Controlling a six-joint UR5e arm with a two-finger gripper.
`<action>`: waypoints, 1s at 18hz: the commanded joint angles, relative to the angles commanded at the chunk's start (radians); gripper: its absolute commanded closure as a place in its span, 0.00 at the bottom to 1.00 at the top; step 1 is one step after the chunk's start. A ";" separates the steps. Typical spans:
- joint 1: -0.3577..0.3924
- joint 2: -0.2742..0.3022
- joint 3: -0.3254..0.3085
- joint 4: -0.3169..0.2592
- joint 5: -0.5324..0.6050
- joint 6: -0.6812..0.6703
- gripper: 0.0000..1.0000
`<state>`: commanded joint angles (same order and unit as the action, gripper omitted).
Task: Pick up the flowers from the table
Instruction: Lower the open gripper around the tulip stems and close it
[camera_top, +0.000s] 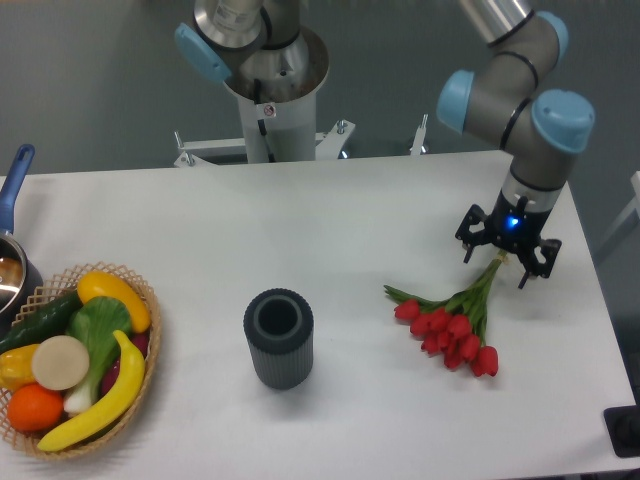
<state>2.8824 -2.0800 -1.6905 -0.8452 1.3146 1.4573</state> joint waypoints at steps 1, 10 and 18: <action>-0.002 -0.008 0.002 0.000 0.000 0.000 0.00; -0.003 -0.032 -0.011 0.003 0.012 0.003 0.00; -0.005 -0.032 -0.014 0.002 0.035 0.000 0.20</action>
<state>2.8777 -2.1123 -1.7043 -0.8437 1.3499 1.4573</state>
